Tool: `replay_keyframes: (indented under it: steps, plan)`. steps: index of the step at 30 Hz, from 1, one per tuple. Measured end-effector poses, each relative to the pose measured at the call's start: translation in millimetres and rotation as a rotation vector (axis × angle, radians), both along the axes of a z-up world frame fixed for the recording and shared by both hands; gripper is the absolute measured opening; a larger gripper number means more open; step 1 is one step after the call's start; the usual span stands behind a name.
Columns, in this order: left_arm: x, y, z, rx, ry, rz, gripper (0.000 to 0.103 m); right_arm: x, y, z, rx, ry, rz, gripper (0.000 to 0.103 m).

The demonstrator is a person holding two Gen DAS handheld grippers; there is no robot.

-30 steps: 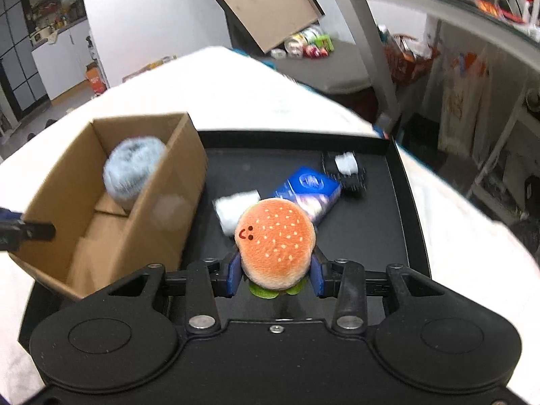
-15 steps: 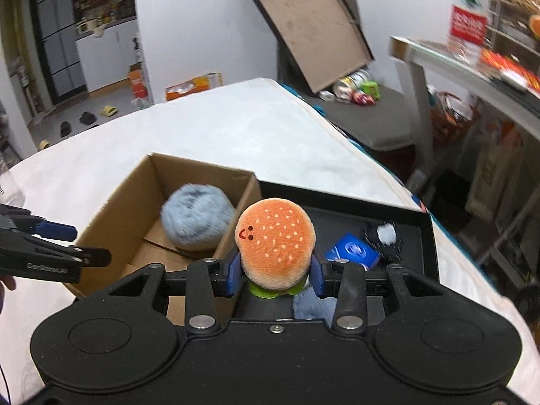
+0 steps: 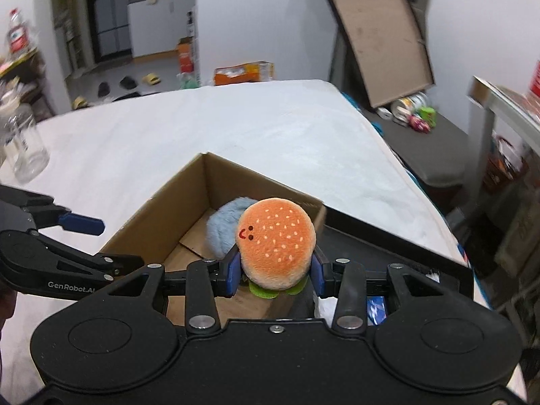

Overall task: Organize soft objects
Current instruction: 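Lift the hamburger plush and carry it over the box, then release the hamburger plush beside the grey plush in the box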

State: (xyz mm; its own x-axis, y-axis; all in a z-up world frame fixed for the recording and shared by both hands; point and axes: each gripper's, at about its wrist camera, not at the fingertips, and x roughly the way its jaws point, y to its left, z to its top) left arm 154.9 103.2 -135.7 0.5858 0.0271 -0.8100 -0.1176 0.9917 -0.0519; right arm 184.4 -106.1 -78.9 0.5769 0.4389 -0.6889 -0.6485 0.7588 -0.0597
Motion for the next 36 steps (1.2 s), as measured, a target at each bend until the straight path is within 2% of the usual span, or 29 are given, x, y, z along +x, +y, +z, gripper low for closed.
replay_keyframes:
  steps: [4,6,9,14,22,23,25,26,27,36]
  plan:
    - [1.8,1.4,0.3,0.012,-0.012,0.017,0.055,1.1,14.8,3.6,-0.036,-0.024,0.067,0.04]
    - [2.7,1.4,-0.2,0.001,-0.012,0.019,0.039,2.1,23.3,4.8,-0.059,-0.038,0.099,0.04]
    - [4.5,1.4,-2.2,-0.01,-0.001,0.014,0.025,2.9,38.4,5.1,-0.097,-0.059,0.158,0.04]
    - [6.8,3.5,-4.8,-0.03,0.008,0.017,0.016,2.1,63.4,4.0,-0.154,-0.089,0.249,0.041]
    - [8.1,3.6,-5.5,-0.046,0.007,0.001,0.013,5.7,88.5,-3.0,-0.179,-0.096,0.308,0.041]
    - [8.2,4.6,-5.7,-0.049,0.006,0.002,0.013,5.4,91.3,-4.1,-0.178,-0.097,0.317,0.045]
    - [8.4,5.8,-6.1,-0.051,0.005,0.007,0.012,6.6,93.0,-6.2,-0.161,-0.109,0.341,0.062]
    - [8.6,5.6,-6.2,-0.055,0.006,0.009,0.012,6.0,92.4,-7.6,-0.161,-0.117,0.349,0.077]
    - [9.0,4.8,-6.4,-0.058,0.007,0.009,0.012,5.6,91.3,-8.5,-0.167,-0.13,0.343,0.08]
    - [9.3,3.6,-6.5,-0.045,0.008,0.01,0.012,4.8,77.9,-7.7,-0.177,-0.102,0.332,0.08]
